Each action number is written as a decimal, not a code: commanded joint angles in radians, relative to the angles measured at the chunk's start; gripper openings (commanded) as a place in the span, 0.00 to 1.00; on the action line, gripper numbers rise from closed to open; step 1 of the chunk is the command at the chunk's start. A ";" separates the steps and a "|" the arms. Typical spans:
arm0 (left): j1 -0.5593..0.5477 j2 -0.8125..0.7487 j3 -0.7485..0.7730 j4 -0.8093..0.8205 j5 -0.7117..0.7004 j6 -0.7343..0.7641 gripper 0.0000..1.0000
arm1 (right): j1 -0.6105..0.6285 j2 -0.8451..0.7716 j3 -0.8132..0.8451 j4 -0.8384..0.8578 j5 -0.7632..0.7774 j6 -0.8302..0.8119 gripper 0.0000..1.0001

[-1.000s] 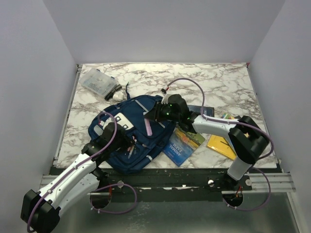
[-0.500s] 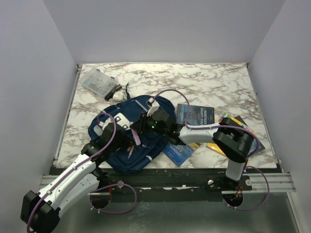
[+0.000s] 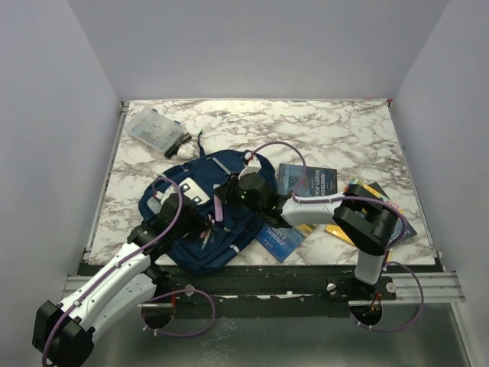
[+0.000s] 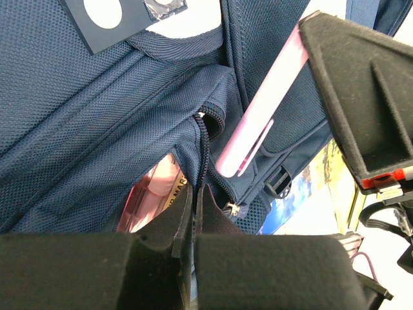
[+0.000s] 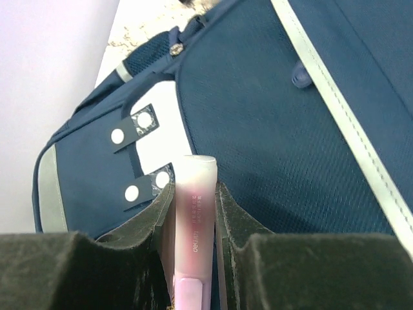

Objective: Pack the student bag
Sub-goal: Place the stationery in the student bag.

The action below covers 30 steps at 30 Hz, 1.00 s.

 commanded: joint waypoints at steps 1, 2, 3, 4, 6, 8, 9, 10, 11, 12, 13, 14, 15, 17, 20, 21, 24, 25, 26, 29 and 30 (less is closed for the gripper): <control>0.003 -0.002 0.020 0.032 0.016 -0.003 0.00 | 0.035 0.008 0.021 -0.170 0.071 0.194 0.01; 0.003 -0.001 0.019 0.034 0.016 -0.010 0.00 | 0.049 0.004 0.024 -0.214 0.073 0.226 0.01; 0.003 0.001 0.017 0.038 0.016 -0.017 0.00 | 0.074 -0.001 0.019 -0.241 0.097 0.261 0.01; 0.003 0.003 0.015 0.046 0.017 -0.019 0.00 | 0.093 -0.007 0.013 -0.261 0.116 0.284 0.01; 0.004 0.013 0.019 0.059 0.016 -0.010 0.00 | 0.132 -0.015 -0.003 -0.275 0.149 0.308 0.01; 0.003 0.023 0.025 0.060 0.015 -0.004 0.00 | 0.145 -0.016 -0.010 -0.290 0.119 0.311 0.01; 0.003 0.029 0.026 0.062 0.015 -0.009 0.00 | 0.143 -0.024 -0.019 -0.309 0.092 0.323 0.01; 0.003 0.033 0.026 0.066 0.018 -0.010 0.00 | 0.143 -0.037 -0.035 -0.321 0.073 0.329 0.07; 0.003 0.040 0.029 0.075 0.024 -0.006 0.00 | 0.143 -0.059 -0.058 -0.304 0.039 0.316 0.15; 0.003 0.045 0.033 0.076 0.028 0.001 0.00 | 0.143 -0.083 -0.091 -0.277 0.016 0.292 0.27; 0.004 0.048 0.038 0.075 0.030 0.007 0.00 | 0.143 -0.116 -0.120 -0.249 -0.002 0.262 0.35; 0.003 0.046 0.037 0.073 0.030 0.009 0.00 | 0.143 -0.143 -0.153 -0.215 -0.028 0.224 0.37; 0.003 0.040 0.031 0.073 0.027 0.006 0.00 | 0.143 -0.175 -0.180 -0.188 -0.043 0.197 0.39; 0.003 0.027 0.016 0.077 0.023 -0.008 0.00 | 0.142 -0.218 -0.196 -0.202 -0.074 0.162 0.45; 0.004 0.022 0.014 0.074 0.029 0.009 0.00 | 0.121 -0.230 -0.188 -0.228 -0.169 0.119 0.60; 0.004 0.018 0.013 0.068 0.030 0.009 0.00 | 0.104 -0.233 -0.186 -0.234 -0.183 0.103 0.66; 0.003 0.005 -0.001 0.068 0.035 -0.002 0.00 | 0.042 -0.240 -0.179 -0.234 -0.215 0.044 0.79; 0.003 0.003 -0.002 0.067 0.037 0.000 0.00 | 0.007 -0.224 -0.164 -0.225 -0.287 0.014 0.81; 0.003 -0.001 -0.004 0.067 0.039 0.002 0.00 | -0.026 -0.205 -0.140 -0.220 -0.330 -0.013 0.81; 0.004 -0.018 -0.015 0.066 0.039 -0.007 0.00 | -0.108 -0.154 -0.082 -0.213 -0.422 -0.089 0.78; 0.004 -0.022 -0.015 0.066 0.058 -0.008 0.00 | -0.134 -0.143 -0.064 -0.206 -0.439 -0.102 0.74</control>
